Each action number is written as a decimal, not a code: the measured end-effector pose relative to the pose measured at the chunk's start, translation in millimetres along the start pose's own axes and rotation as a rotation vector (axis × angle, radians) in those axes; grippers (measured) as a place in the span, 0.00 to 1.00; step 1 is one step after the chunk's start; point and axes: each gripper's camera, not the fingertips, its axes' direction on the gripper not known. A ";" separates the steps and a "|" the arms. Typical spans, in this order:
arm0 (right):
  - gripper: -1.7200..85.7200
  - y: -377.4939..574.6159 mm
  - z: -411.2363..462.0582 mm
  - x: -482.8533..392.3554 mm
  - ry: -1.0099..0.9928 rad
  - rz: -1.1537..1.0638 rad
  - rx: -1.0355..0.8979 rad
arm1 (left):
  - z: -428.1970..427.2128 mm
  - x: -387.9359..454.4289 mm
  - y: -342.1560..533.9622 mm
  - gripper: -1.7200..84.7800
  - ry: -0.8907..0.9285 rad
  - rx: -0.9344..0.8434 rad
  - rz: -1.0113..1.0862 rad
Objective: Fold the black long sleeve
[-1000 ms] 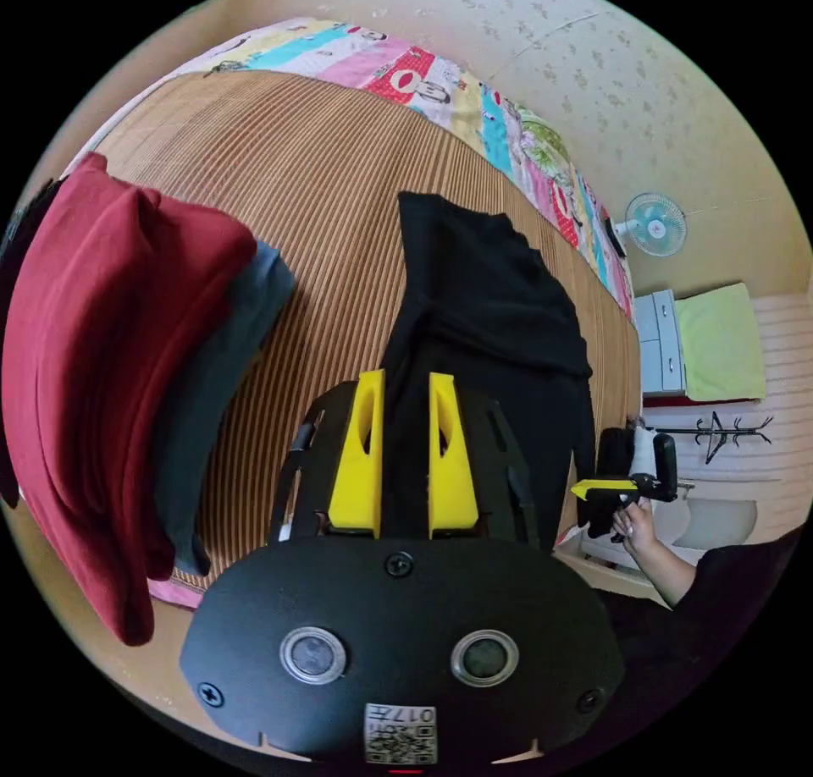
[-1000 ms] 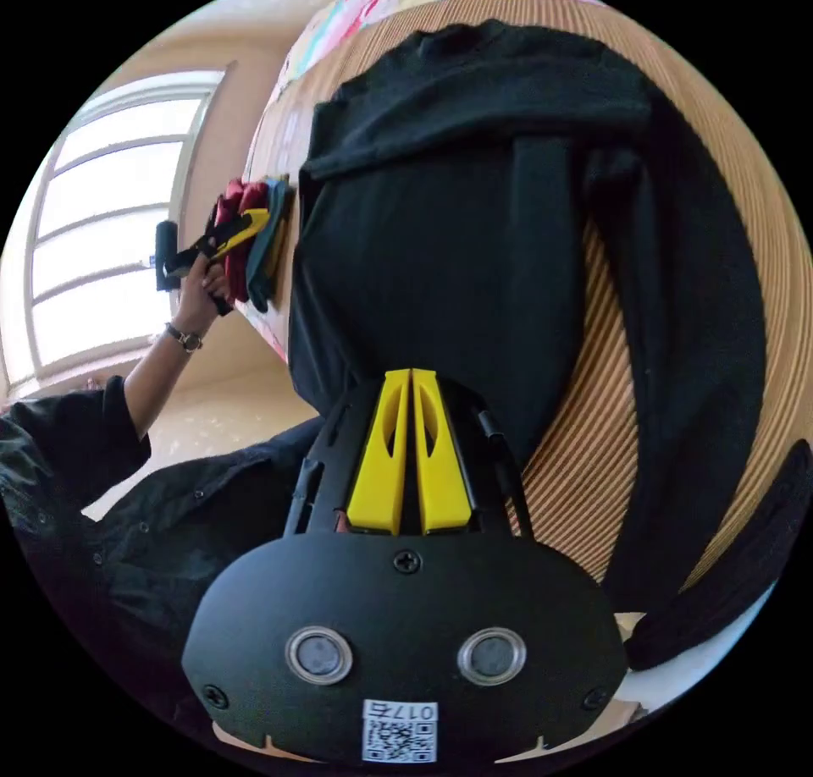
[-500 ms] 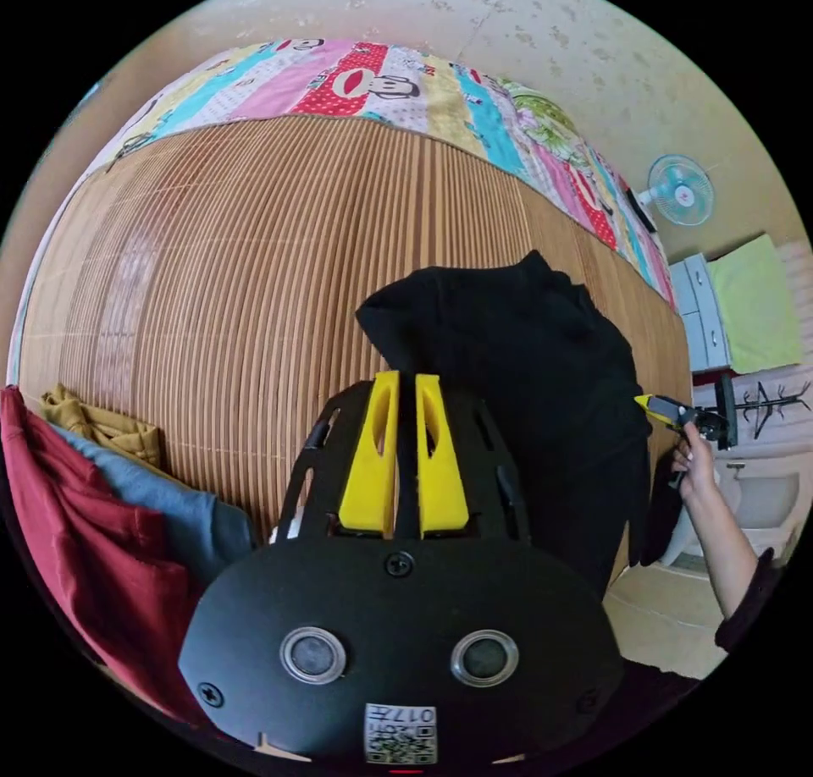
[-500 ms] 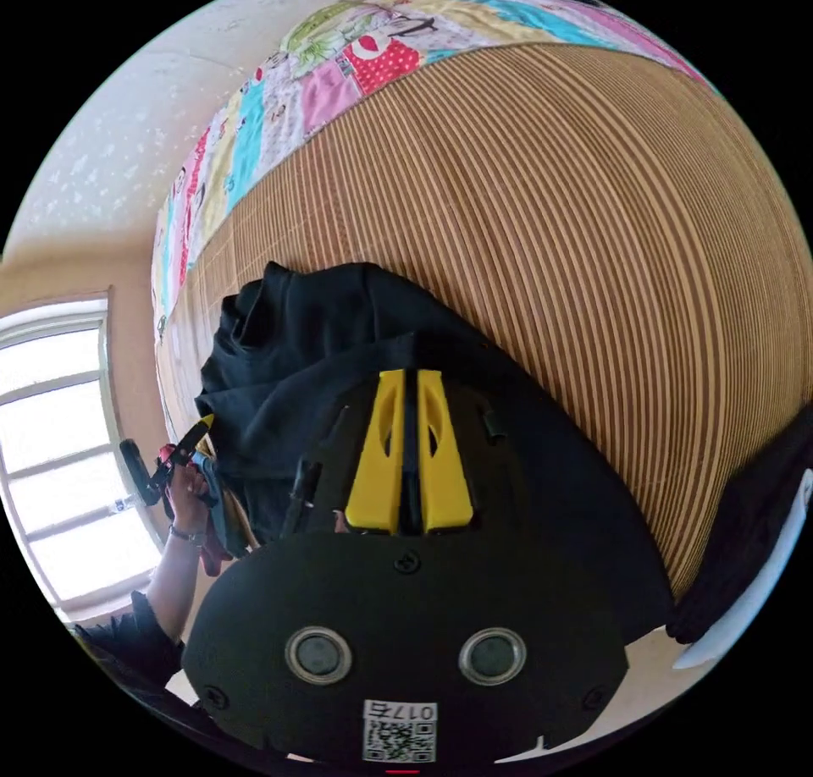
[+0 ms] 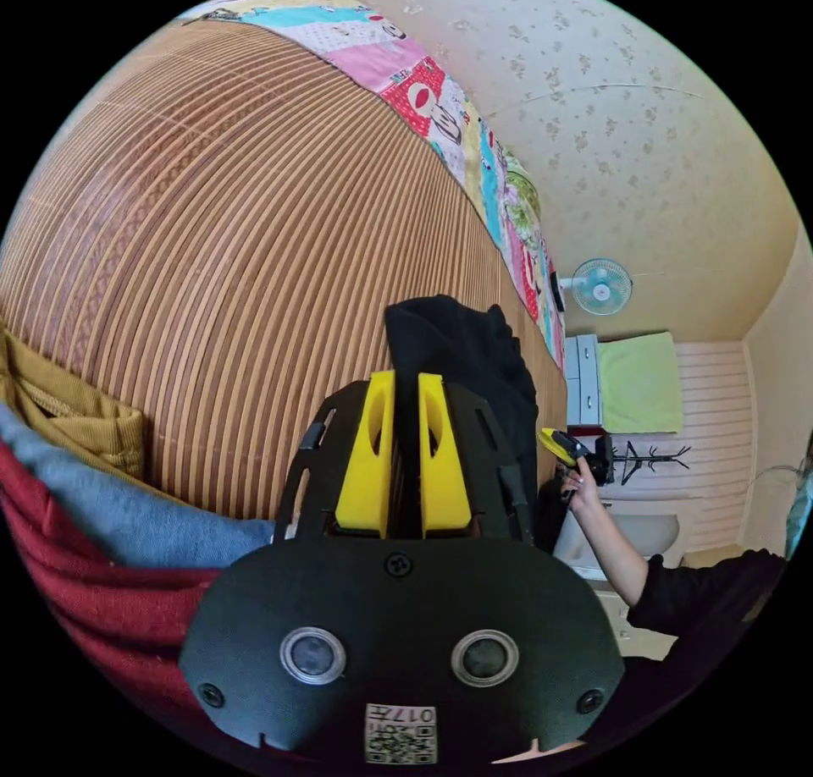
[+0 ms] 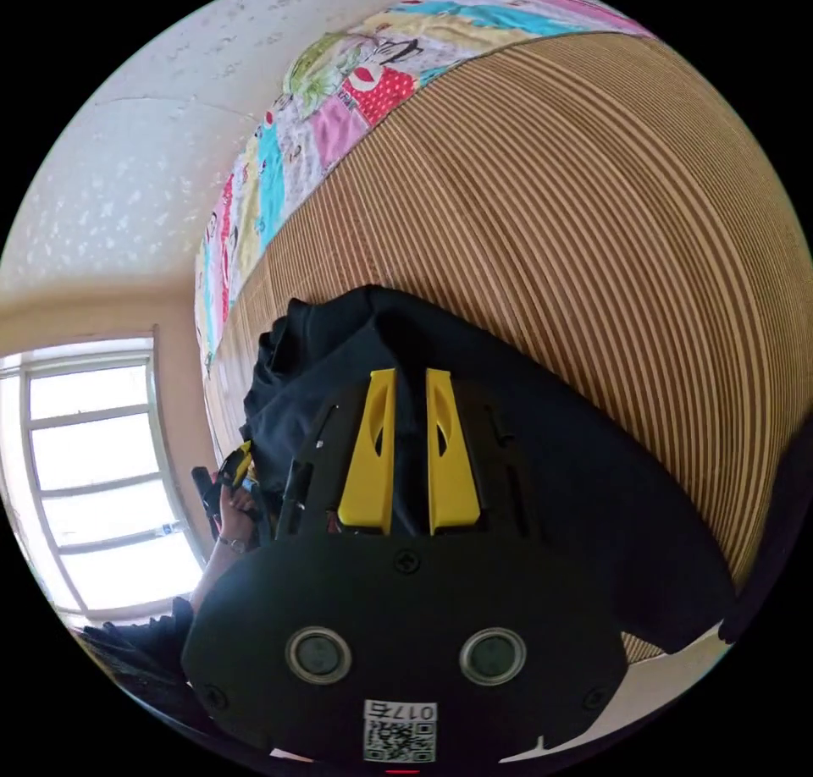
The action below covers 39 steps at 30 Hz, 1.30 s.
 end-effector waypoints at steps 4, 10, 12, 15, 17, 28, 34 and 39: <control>0.14 75.7 -72.8 77.6 -0.113 0.249 0.071 | -28.4 33.7 34.4 0.10 -0.032 0.035 0.065; 0.18 226.1 -112.4 207.9 -0.335 0.810 0.195 | -32.5 84.3 113.3 0.11 0.053 -0.064 0.120; 0.18 253.7 -110.0 229.7 -0.392 0.915 0.273 | -20.3 97.7 138.7 0.11 0.061 -0.135 0.120; 0.16 267.9 -99.4 248.4 -0.482 0.952 0.416 | -1.2 105.2 161.1 0.11 0.071 -0.200 0.098; 0.12 266.1 -96.3 252.2 -0.515 0.984 0.504 | 9.6 107.2 167.8 0.11 0.094 -0.235 0.083; 0.05 93.1 -118.4 -126.5 -0.297 -0.270 0.503 | -3.3 151.3 153.8 0.11 0.085 -0.130 0.233; 0.04 139.4 155.8 -232.8 -0.232 -0.509 -0.222 | -17.0 139.3 152.7 0.12 0.075 0.074 0.131; 0.03 207.0 231.2 -184.6 -0.033 -0.409 -0.416 | -6.8 118.2 139.9 0.14 0.004 0.115 0.057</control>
